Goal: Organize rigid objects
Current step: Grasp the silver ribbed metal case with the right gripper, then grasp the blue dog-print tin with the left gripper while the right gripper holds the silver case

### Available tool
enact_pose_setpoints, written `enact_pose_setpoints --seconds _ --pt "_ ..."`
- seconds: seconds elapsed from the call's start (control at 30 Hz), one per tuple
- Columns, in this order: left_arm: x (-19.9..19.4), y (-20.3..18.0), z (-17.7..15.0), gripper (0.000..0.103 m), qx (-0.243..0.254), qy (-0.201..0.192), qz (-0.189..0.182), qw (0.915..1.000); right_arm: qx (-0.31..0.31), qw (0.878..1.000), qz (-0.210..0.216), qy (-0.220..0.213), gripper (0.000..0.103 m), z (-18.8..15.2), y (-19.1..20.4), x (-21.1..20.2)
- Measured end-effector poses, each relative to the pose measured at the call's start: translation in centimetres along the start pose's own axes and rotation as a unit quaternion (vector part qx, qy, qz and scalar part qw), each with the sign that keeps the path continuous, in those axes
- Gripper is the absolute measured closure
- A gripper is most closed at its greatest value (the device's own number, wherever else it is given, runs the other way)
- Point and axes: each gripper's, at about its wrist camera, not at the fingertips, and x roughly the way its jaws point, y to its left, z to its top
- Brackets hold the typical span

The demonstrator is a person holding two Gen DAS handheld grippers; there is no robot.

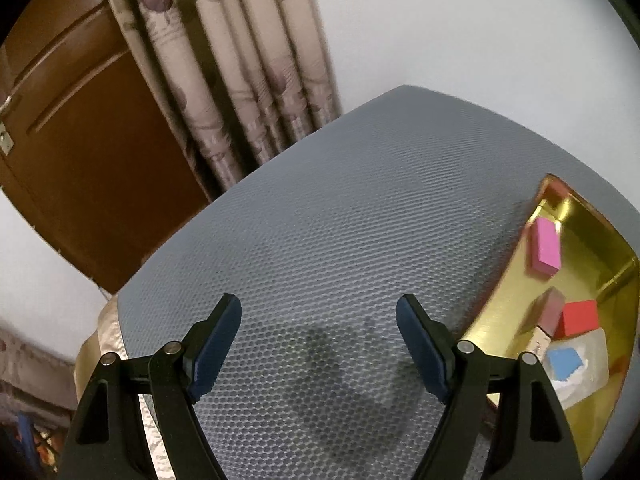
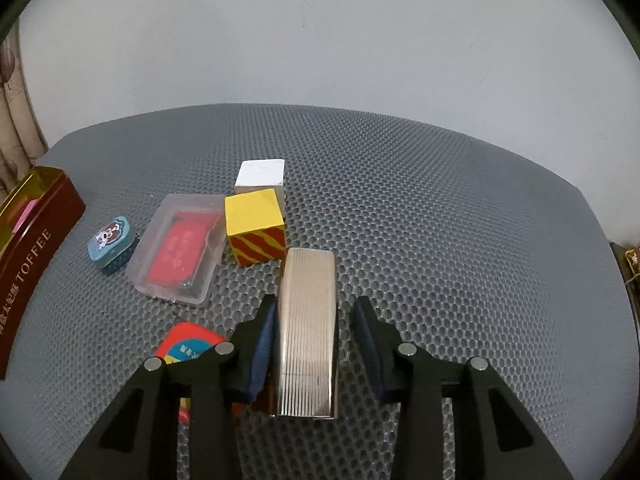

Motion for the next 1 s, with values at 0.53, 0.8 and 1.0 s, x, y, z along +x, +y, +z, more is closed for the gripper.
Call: enact_pose_setpoints --seconds 0.53,0.8,1.0 --pt "-9.0 -11.9 -3.9 0.024 0.179 -0.072 -0.150 0.9697 0.016 1.000 -0.012 -0.004 0.074 -3.0 -1.5 -1.1" --pt "-11.7 -20.0 -6.1 0.024 0.257 -0.048 -0.217 0.9405 0.032 0.999 -0.028 -0.004 0.074 -5.2 -3.0 -2.1" --pt "-11.1 -25.0 -6.4 0.024 0.301 -0.032 -0.269 0.9144 0.038 0.999 -0.025 -0.003 0.073 -5.5 -0.8 -1.9"
